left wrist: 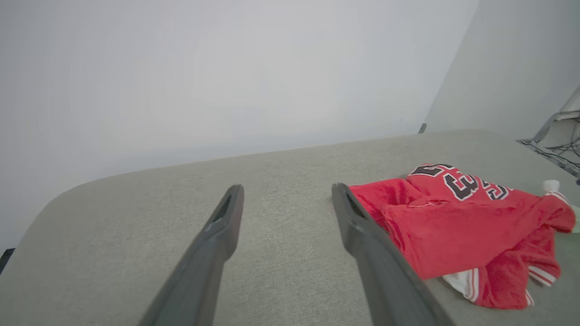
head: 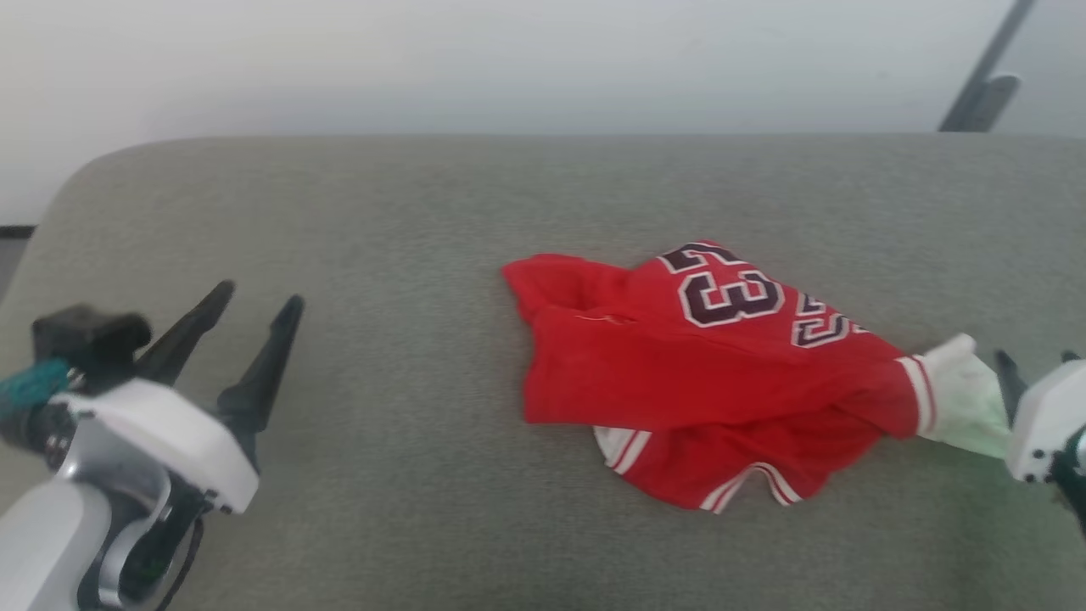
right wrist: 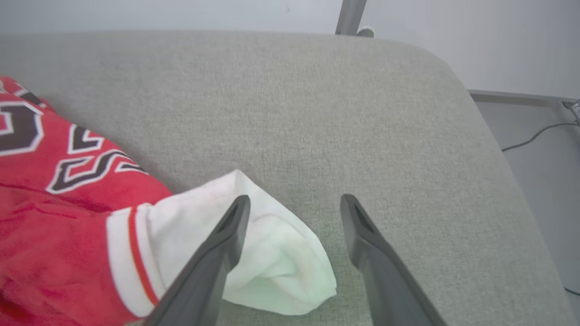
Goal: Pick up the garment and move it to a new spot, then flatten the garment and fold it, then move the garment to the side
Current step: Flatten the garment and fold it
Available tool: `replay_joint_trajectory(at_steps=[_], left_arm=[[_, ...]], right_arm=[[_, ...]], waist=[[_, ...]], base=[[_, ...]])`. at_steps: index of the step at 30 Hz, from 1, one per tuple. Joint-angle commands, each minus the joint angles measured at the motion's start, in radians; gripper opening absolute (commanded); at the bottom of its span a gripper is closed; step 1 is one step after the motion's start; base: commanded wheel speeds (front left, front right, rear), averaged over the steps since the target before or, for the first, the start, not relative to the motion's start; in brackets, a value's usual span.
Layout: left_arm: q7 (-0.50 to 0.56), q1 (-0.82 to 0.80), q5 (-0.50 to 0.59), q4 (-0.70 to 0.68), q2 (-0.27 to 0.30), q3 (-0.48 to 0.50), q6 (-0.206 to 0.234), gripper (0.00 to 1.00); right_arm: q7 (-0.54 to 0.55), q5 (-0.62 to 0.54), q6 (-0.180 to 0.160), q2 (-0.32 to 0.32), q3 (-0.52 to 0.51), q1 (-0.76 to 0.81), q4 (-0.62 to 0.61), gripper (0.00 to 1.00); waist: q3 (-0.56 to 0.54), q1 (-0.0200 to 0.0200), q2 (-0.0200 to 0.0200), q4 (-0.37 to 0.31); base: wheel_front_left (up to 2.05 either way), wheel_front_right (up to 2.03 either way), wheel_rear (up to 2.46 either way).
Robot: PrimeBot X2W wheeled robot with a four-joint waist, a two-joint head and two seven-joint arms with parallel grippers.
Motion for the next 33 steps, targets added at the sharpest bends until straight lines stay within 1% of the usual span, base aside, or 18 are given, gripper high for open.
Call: replay_joint_trajectory(at_steps=[1,5,11,15,18,22,27,30,33], left_arm=[[0.021,-0.026,-0.004,-0.009,0.006,-0.008,-0.008,1.00],[0.120,-0.096,-0.009,-0.024,0.005,-0.051,-0.028,1.00],[0.287,-0.208,-0.045,-0.009,-0.026,-0.121,-0.050,1.00],[0.398,-0.270,-0.071,0.019,-0.055,-0.168,-0.047,1.00],[0.487,-0.299,-0.090,0.050,-0.073,-0.205,-0.041,1.00],[0.598,-0.322,-0.117,0.089,-0.091,-0.249,-0.020,1.00],[0.672,-0.333,-0.132,0.147,-0.110,-0.282,0.002,1.00],[0.696,-0.343,-0.139,0.184,-0.125,-0.288,0.010,1.00],[0.705,-0.348,-0.144,0.224,-0.130,-0.293,0.001,1.00]], right_arm=[[-0.022,-0.004,-0.002,0.014,0.000,0.003,-0.014,1.00],[-0.104,-0.027,-0.002,0.060,0.013,0.023,-0.078,1.00],[-0.217,-0.088,-0.002,0.136,0.025,0.040,-0.165,1.00],[-0.283,-0.122,-0.002,0.195,0.026,0.046,-0.209,1.00],[-0.318,-0.140,-0.002,0.225,0.029,0.052,-0.224,1.00],[-0.357,-0.153,-0.002,0.248,0.038,0.044,-0.233,1.00],[-0.406,-0.153,-0.002,0.270,0.055,0.040,-0.234,1.00],[-0.430,-0.143,-0.002,0.278,0.071,0.029,-0.227,1.00],[-0.455,-0.133,-0.002,0.283,0.097,0.022,-0.224,1.00]], waist=[[-0.002,0.0000,0.0000,-0.027],[0.001,0.0000,0.0000,-0.074],[0.017,0.0000,0.0000,-0.142],[0.034,0.0000,0.0000,-0.179],[0.049,0.0000,0.0000,-0.204],[0.070,0.0000,0.0000,-0.231],[0.094,0.0000,0.0000,-0.253],[0.107,0.0000,0.0000,-0.262],[0.115,0.0000,0.0000,-0.266]], base=[[0.00,0.00,0.00],[0.00,0.00,0.00],[0.00,0.00,0.00],[0.00,0.00,0.00],[0.00,0.00,0.00],[0.00,0.00,0.00],[0.00,0.00,0.00],[0.00,0.00,0.00],[0.00,0.00,0.00]])
